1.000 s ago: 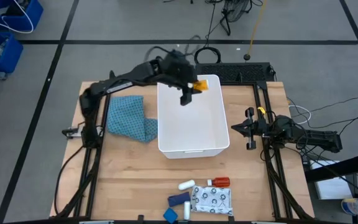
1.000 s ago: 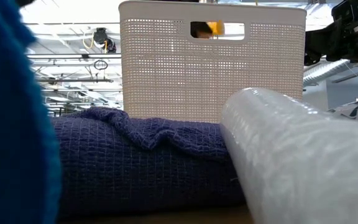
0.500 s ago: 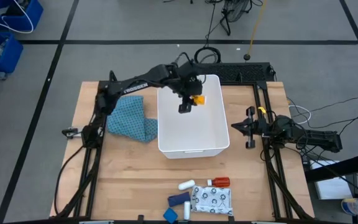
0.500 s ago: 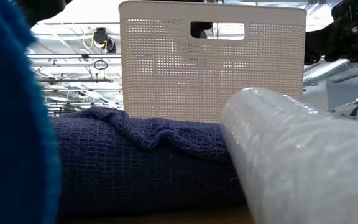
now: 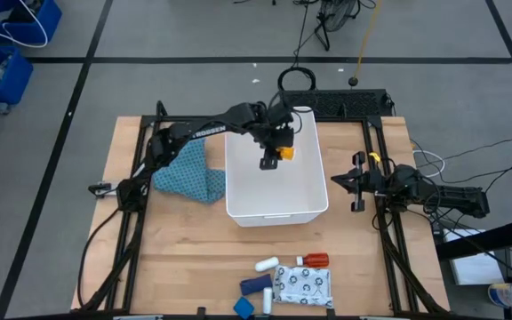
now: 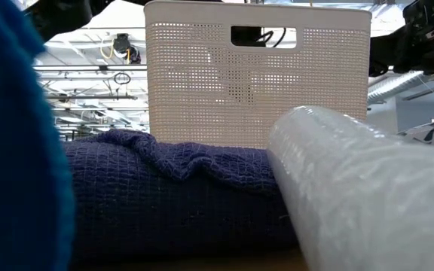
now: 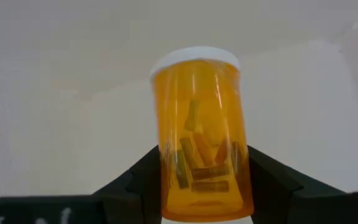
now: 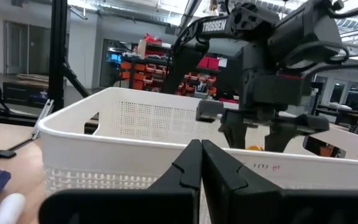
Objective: Pick & place medical supplies in basket/bin
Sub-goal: Put the pill bottle into the white bin
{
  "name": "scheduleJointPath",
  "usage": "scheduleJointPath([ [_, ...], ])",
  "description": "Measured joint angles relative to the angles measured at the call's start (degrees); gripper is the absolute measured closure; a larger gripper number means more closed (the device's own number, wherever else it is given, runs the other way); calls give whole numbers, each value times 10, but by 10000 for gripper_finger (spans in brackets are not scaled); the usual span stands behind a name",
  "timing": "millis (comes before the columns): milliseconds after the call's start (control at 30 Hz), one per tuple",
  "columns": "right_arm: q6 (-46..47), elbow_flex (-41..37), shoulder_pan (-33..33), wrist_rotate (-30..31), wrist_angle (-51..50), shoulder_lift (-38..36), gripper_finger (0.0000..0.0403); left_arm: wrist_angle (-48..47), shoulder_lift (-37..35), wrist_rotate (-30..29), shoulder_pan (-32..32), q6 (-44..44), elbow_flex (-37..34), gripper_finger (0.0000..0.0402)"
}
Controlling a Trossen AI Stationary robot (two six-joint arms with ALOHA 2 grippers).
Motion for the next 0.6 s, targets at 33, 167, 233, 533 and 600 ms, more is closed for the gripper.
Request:
scheduleJointPath([
  [33,0,0,0,0,1,0,403,0,0,0,0,-1,-1,227],
  [167,6,0,0,0,5,0,403,38,1,21,-1,-5,-25,224],
  [233,6,0,0,0,7,0,403,38,2,26,-2,-8,-31,230],
  [533,6,0,0,0,8,0,403,73,1,3,-4,-20,-96,227],
  [600,6,0,0,-1,8,0,403,91,0,3,-5,-22,-115,222],
])
